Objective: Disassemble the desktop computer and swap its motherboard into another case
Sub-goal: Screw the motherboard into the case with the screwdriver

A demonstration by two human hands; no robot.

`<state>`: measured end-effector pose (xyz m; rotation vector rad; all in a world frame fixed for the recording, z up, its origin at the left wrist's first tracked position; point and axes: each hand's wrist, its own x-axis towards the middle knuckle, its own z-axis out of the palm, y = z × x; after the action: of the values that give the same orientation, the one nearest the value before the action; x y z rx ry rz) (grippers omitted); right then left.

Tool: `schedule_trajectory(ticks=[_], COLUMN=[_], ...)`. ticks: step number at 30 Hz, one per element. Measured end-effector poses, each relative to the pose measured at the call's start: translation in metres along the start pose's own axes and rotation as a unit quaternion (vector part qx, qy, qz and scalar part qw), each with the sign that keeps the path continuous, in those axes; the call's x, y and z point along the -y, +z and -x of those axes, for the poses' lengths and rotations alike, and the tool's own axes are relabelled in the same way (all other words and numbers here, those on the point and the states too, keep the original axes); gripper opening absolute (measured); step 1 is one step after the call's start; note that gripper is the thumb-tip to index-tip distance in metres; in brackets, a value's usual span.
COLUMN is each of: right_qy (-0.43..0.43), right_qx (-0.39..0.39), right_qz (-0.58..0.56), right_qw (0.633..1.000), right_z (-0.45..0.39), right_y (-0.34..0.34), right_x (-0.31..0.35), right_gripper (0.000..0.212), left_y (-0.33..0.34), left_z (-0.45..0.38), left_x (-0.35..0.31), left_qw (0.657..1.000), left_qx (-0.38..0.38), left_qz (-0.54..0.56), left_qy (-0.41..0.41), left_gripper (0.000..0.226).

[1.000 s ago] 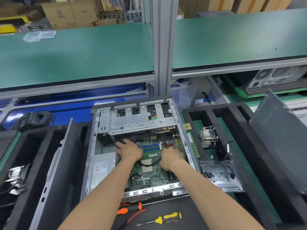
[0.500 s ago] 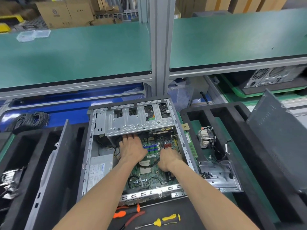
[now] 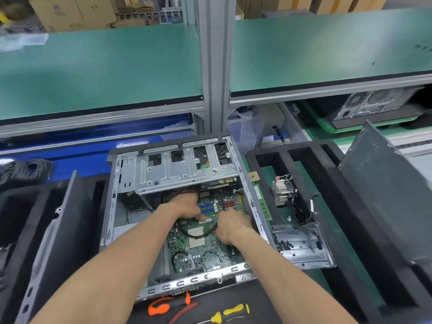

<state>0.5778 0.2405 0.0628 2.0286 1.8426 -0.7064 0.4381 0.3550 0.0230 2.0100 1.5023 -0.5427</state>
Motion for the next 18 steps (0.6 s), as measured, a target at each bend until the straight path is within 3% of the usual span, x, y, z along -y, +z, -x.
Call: schedule_trajectory(ticks=[5,12,18], right_qy=[0.002,0.004,0.0], right_qx=[-0.008,-0.041,-0.06], right_qz=[0.006,0.004,-0.003], right_qw=[1.0,0.999,0.998], right_z=[-0.002,-0.005,-0.007], right_y=[0.0,-0.003,-0.006], right_x=[0.0,0.001,0.002], right_gripper=[0.022,0.015,0.013], left_y=[-0.007,-0.023,-0.021], left_z=[-0.01,-0.007,-0.01], left_x=[-0.002,-0.006,0.003], left_qw=[0.999,0.987,0.984], left_qx=[0.033,0.098,0.006], left_qz=[0.011,0.125,0.176], left_qy=[-0.014,-0.007,0.035], left_gripper=[0.079,0.064,0.046])
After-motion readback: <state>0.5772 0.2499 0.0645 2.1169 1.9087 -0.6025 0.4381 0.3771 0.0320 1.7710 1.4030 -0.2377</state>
